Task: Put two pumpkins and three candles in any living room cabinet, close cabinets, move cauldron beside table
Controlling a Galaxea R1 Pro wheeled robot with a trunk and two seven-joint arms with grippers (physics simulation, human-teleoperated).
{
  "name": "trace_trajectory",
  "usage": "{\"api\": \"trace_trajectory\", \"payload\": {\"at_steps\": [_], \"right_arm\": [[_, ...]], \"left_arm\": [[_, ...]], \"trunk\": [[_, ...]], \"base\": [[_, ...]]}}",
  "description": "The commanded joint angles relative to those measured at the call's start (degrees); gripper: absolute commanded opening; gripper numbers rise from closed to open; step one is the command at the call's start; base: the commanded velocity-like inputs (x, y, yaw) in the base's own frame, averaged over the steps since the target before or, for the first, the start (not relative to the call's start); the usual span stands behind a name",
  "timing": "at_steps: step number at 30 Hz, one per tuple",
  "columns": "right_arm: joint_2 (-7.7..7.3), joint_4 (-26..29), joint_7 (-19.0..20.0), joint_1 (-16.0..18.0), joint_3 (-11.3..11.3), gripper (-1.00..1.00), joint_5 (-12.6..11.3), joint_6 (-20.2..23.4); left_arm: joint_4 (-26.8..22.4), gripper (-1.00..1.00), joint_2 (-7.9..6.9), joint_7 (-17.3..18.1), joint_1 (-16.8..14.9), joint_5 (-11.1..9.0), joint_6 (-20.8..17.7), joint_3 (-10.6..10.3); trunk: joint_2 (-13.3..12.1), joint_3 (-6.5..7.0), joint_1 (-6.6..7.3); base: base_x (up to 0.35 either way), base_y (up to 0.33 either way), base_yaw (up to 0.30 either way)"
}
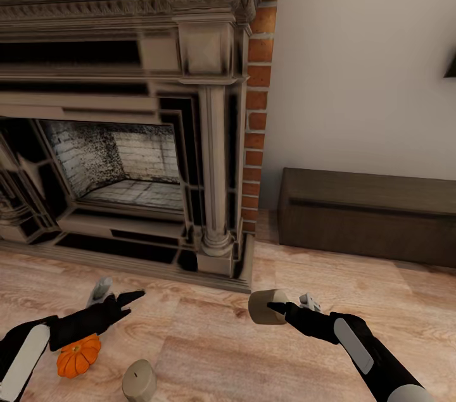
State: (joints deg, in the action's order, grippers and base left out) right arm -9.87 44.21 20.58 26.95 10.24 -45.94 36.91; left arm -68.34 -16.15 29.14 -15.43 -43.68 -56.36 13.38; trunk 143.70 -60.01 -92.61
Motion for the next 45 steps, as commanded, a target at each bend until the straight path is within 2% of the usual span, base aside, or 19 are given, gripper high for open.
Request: {"api": "trace_trajectory", "payload": {"at_steps": [1,4,6,7,10,11,17,32,36,45], "right_arm": [[-0.06,0.0,0.1,0.0,0.1,-1.00,-0.1,0.1],[-0.06,0.0,0.1,0.0,0.1,-1.00,-0.1,0.1],[-0.06,0.0,0.1,0.0,0.1,-1.00,-0.1,0.1],[-0.06,0.0,0.1,0.0,0.1,-1.00,-0.1,0.1],[-0.06,0.0,0.1,0.0,0.1,-1.00,-0.1,0.1],[-0.06,0.0,0.1,0.0,0.1,-1.00,-0.1,0.1],[0.02,0.0,0.1,0.0,0.2,-1.00,-0.1,0.1],[0.02,0.1,0.0,0.0,0.3,-1.00,0.0,-1.4],[-0.02,0.1,0.0,0.0,0.3,-1.00,0.0,-1.4],[0.02,0.1,0.1,0.0,0.2,-1.00,-0.1,-1.4]], "left_arm": [[-0.7,1.00,2.10,-10.1,-0.1,0.1,-0.3,-0.2],[-3.5,1.00,5.33,-18.7,-0.3,0.4,-0.2,-1.1],[-5.6,1.00,6.88,-23.5,-0.3,0.5,-0.2,-3.2],[-6.9,1.00,7.66,-27.3,-0.3,0.6,-0.2,-5.3],[-8.6,1.00,8.39,-33.2,-0.3,0.5,-0.2,-8.3],[-8.8,1.00,8.46,-34.0,-0.3,0.5,0.0,-8.7],[-9.0,1.00,8.58,-35.4,-0.3,0.7,0.2,-9.2],[-8.5,1.00,8.50,-35.8,-0.3,0.9,0.2,-9.2],[-8.5,1.00,8.55,-40.2,-0.3,0.2,0.2,-9.2],[-8.5,1.00,8.57,-41.3,-0.4,-0.1,0.2,-9.2]], "trunk": [[0.0,-0.05,0.01],[0.0,-0.05,0.01],[0.0,-0.05,0.01],[0.0,-0.05,0.01],[0.0,-0.05,0.01],[0.0,-0.05,0.01],[0.0,-0.05,0.01],[0.0,-0.05,0.01],[0.0,-0.05,0.01],[0.0,-0.05,0.01]], "base": [[0.000,0.000,0.000],[0.000,0.000,0.000],[0.000,0.000,0.000],[0.000,0.000,0.000],[0.000,0.000,0.000],[0.000,0.000,0.000],[0.000,0.000,0.000],[0.000,0.000,0.000],[0.000,0.000,0.000],[0.000,0.000,0.000]]}}
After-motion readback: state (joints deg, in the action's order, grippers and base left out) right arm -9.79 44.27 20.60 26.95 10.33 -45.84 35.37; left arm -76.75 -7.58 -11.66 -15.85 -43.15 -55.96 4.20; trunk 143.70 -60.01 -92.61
